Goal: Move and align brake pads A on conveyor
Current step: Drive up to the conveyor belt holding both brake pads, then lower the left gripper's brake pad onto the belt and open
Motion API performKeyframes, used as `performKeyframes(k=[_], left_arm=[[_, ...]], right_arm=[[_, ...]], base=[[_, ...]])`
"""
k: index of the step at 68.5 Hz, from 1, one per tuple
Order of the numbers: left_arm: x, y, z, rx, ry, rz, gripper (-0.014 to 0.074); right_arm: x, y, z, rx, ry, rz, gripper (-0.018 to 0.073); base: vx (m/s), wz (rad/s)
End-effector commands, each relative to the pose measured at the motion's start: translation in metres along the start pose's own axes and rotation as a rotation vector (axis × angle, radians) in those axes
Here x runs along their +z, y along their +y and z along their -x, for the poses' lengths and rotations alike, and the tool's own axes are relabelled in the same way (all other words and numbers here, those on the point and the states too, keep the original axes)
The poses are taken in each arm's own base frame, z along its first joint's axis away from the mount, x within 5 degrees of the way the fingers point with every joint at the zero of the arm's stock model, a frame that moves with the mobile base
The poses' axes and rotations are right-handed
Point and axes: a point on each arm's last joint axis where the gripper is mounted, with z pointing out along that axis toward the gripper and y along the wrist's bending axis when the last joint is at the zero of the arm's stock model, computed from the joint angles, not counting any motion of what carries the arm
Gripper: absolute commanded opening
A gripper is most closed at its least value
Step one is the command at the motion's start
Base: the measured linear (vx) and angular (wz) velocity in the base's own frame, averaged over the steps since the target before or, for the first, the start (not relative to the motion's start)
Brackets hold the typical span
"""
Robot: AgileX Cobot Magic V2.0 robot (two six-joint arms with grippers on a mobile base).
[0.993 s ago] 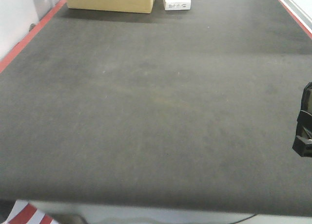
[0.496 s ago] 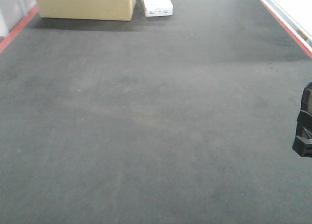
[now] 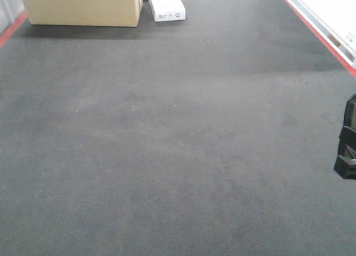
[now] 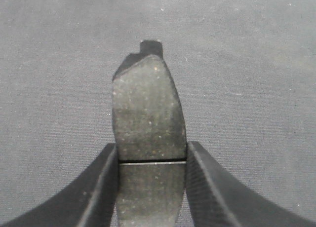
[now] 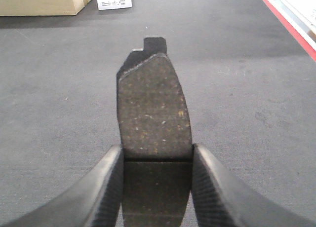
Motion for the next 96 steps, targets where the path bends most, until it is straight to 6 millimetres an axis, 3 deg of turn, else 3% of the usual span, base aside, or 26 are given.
performKeyframes(k=[1, 69, 81, 96], left_arm=[[-0.007, -0.002, 0.013, 0.002, -0.103, -0.015, 0.0135], [-0.007, -0.005, 0.014, -0.031, -0.110, -0.055, 0.0136], [0.013, -0.016, 0.019, -0.024, -0.039, -0.152, 0.0143], [0.059, -0.025, 0.037, -0.082, 0.023, -0.199, 0.0143]], right_arm=[[-0.004, 0.000, 0.021, -0.007, -0.133, -0.004, 0.0033], [-0.004, 0.000, 0.020, -0.007, -0.132, -0.004, 0.0033], [-0.004, 0.000, 0.020, -0.007, -0.132, -0.004, 0.0033], [-0.004, 0.000, 0.021, -0.007, -0.133, -0.004, 0.0033]], base=[[0.00, 0.00], [0.00, 0.00], [0.00, 0.00], [0.00, 0.00]])
